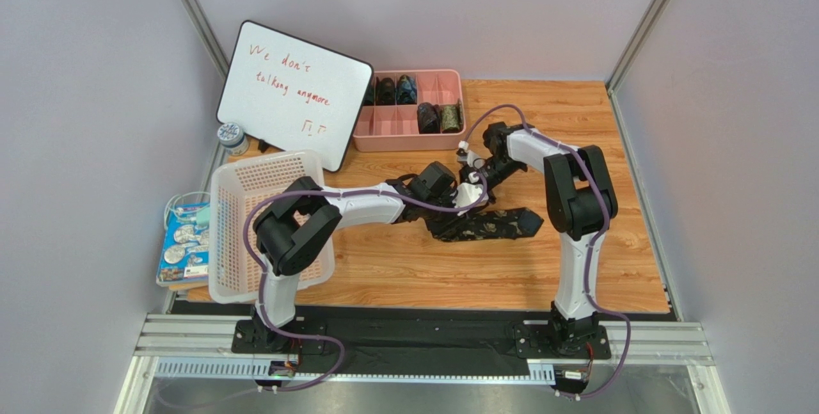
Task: Roll the ties
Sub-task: Roll the tie at the center of the board.
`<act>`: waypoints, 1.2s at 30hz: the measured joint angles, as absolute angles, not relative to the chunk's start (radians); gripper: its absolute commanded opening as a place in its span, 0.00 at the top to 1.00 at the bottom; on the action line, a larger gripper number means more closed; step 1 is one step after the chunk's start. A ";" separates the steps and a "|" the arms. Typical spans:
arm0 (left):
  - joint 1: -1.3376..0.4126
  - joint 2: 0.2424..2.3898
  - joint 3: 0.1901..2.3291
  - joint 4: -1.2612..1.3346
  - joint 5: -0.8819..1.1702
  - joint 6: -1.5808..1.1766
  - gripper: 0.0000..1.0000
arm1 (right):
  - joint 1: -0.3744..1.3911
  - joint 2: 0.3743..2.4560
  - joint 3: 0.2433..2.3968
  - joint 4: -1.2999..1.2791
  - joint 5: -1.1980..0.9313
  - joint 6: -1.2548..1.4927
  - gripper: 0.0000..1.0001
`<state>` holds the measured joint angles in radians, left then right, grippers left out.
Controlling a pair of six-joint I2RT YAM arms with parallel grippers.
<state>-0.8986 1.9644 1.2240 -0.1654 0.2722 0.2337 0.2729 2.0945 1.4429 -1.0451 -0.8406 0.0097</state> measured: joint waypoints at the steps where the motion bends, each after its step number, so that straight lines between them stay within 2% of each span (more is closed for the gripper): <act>1: -0.899 1.964 1.224 -0.164 0.265 0.222 0.72 | 0.274 2.094 1.444 -1.045 -0.839 0.006 1.00; 4: -0.901 1.964 1.224 -0.162 0.250 0.200 0.73 | 0.271 2.093 1.433 -1.038 -0.847 0.003 0.80; 5: -0.901 1.964 1.224 -0.160 0.248 0.195 0.73 | 0.266 2.092 1.427 -1.034 -0.852 0.002 0.69; 7: -0.901 1.964 1.224 -0.158 0.247 0.184 0.74 | 0.252 2.092 1.415 -1.024 -0.865 0.002 0.59; 15: -0.901 1.964 1.223 -0.155 0.253 0.176 0.74 | 0.187 2.089 1.380 -0.979 -0.869 0.014 0.60; 23: -0.900 1.964 1.223 -0.155 0.256 0.177 0.73 | 0.225 2.086 1.338 -0.922 -0.879 0.056 0.61; 36: -0.900 1.964 1.223 -0.155 0.260 0.177 0.73 | 0.186 2.017 1.306 -0.910 -0.944 0.090 0.60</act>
